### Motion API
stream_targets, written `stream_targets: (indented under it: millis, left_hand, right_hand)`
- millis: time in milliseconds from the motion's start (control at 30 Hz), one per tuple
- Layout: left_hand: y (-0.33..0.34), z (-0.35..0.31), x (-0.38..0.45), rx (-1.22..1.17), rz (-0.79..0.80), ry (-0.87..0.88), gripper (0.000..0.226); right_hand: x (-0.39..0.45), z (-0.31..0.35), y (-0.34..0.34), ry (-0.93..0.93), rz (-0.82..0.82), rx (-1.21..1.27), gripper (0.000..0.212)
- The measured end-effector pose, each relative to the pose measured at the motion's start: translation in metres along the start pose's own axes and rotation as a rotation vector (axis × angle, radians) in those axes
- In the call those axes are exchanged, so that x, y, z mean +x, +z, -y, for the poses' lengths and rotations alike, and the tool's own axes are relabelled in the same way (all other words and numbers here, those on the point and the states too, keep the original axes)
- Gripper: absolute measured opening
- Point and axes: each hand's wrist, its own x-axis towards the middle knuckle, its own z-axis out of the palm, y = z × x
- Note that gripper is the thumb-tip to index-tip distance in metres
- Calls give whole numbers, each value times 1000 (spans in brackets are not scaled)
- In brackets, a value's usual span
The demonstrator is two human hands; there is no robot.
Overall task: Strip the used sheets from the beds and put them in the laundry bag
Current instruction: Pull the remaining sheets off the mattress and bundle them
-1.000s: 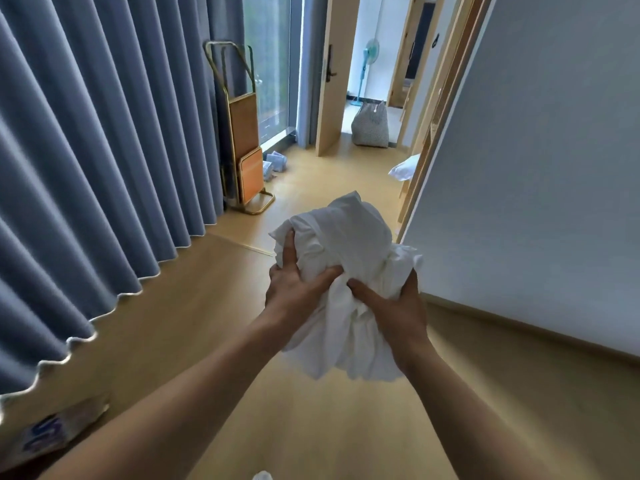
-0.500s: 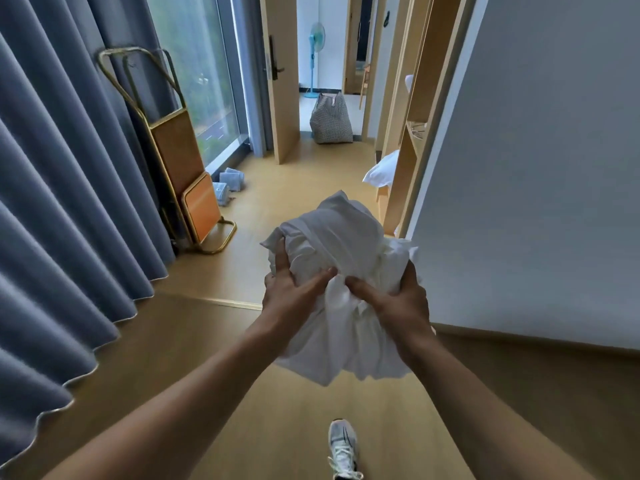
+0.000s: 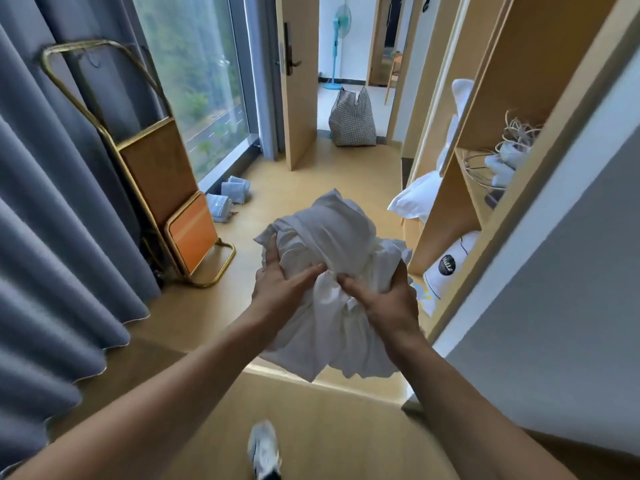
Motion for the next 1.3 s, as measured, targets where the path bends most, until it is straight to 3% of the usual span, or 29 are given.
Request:
stream_targets:
  millis: [300,433,633,967,1133,1300]
  left_hand:
    - [-1,-16,275,52,85,-60,110]
    - [10,-40,384,67,148,-62,108]
    - [49,-50,553,20,207,-46,109]
    - [114,-108,851,81,136,-38,108]
    - [128,-132,987,8,114,-6,116]
    - [151,-128,1153,-42,231,19,131]
  right_hand:
    - [238,33,116,96,-61,-32,98]
    - [332,57,140,101,-114,-27,95]
    - [487,71,170,99,-132,-64,73]
    - [814,88,234,128,-64,-15,106]
    - [952,115,268,125,-9,-55,98]
    - [1103,120,310,124,-53,-60,101]
